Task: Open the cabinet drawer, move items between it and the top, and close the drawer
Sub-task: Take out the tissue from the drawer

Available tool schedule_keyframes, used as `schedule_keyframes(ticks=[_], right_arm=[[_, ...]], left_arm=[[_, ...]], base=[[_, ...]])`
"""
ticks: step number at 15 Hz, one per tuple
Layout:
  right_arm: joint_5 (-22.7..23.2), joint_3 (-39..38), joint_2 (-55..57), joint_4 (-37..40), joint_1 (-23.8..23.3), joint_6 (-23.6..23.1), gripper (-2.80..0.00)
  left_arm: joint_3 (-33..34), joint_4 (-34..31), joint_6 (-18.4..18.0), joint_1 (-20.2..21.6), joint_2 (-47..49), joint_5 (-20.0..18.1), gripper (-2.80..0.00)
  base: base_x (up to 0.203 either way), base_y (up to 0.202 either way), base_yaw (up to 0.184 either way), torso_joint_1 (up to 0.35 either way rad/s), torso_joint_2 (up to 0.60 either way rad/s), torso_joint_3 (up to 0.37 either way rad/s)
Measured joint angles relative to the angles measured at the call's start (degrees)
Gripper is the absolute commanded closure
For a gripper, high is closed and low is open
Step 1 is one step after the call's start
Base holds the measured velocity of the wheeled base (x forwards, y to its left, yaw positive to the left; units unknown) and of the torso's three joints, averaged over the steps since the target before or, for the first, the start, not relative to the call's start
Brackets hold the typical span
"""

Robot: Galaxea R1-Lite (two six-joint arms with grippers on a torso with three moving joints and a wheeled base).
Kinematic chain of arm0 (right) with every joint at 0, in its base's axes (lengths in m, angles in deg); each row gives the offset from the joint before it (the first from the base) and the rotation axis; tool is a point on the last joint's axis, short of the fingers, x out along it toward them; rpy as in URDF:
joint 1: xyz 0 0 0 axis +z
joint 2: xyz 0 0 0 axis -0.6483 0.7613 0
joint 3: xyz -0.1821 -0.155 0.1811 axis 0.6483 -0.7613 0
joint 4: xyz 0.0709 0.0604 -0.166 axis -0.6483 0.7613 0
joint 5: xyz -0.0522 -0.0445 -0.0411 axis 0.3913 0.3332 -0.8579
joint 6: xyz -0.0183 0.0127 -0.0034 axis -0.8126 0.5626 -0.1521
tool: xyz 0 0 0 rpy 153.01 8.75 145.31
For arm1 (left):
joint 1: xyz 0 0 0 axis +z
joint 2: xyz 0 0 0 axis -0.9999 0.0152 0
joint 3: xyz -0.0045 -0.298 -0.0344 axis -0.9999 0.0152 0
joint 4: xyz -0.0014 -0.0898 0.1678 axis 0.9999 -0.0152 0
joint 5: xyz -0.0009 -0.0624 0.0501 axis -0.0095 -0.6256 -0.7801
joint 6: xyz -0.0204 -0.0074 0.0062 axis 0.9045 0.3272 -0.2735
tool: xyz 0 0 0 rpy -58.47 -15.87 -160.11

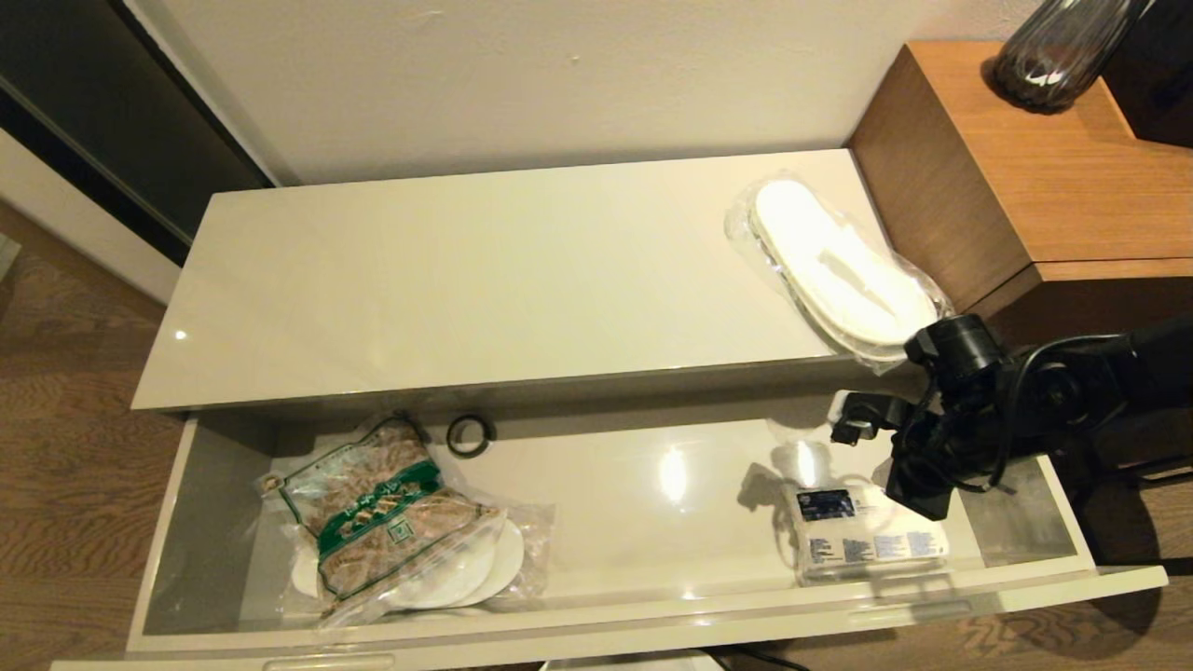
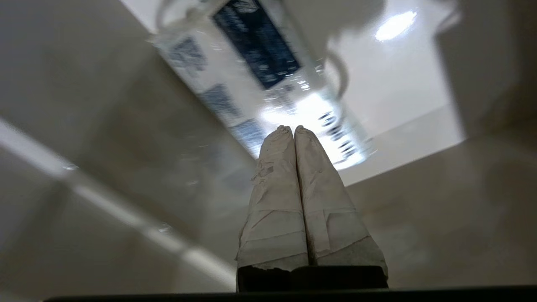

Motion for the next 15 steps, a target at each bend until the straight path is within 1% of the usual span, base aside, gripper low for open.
schedule_keyframes(ticks=[2,3,4,6,9,10,11,12,15], right_arm=[[5.47,-3.39,0.16,-6.10,-4.74,-9.58,0.00],[8.22,-4.73,0.62,-8.06,-6.90,-14.47,0.00],[10.40,-5.57,1.46,-8.93,-8.22,-18.21,0.00],[11.84,-6.13,3.93,-11.90,-9.31,-21.62,0.00],[12.39,-6.31,9.51,-20.84,-9.64,-23.36,0.00],[12.96,-6.07,11.47,-23.94,-9.65,-24.08,-2.80],[13.67,-5.57,13.27,-26.13,-9.64,-24.99,-2.80],[14.12,-5.10,14.59,-26.74,-9.61,-25.49,-2.80],[15.37,-3.48,16.94,-26.55,-9.50,-26.33,-2.80]], left_arm=[[0.00,0.01,-0.04,0.01,0.00,0.01,0.00],[0.00,0.00,-0.02,0.01,0.00,0.01,0.00],[0.00,0.01,-0.02,0.01,0.00,0.00,0.00],[0.00,-0.01,0.00,0.06,0.00,0.00,0.00],[0.00,0.01,-0.05,0.00,0.00,0.00,0.00],[0.00,-0.01,-0.04,0.00,0.00,0.01,0.00],[0.00,0.01,-0.02,0.01,0.00,0.01,0.00],[0.00,0.00,-0.02,0.01,0.00,0.00,0.00],[0.00,0.01,-0.02,0.01,0.00,-0.02,0.00]], base=[[0.000,0.000,0.000,0.000,0.00,0.000],[0.000,0.000,0.000,0.000,0.00,0.000],[0.000,0.000,0.000,0.000,0.00,0.000],[0.000,0.000,0.000,0.000,0.00,0.000],[0.000,0.000,0.000,0.000,0.00,0.000],[0.000,0.000,0.000,0.000,0.00,0.000],[0.000,0.000,0.000,0.000,0.00,0.000],[0.000,0.000,0.000,0.000,0.00,0.000],[0.000,0.000,0.000,0.000,0.00,0.000]])
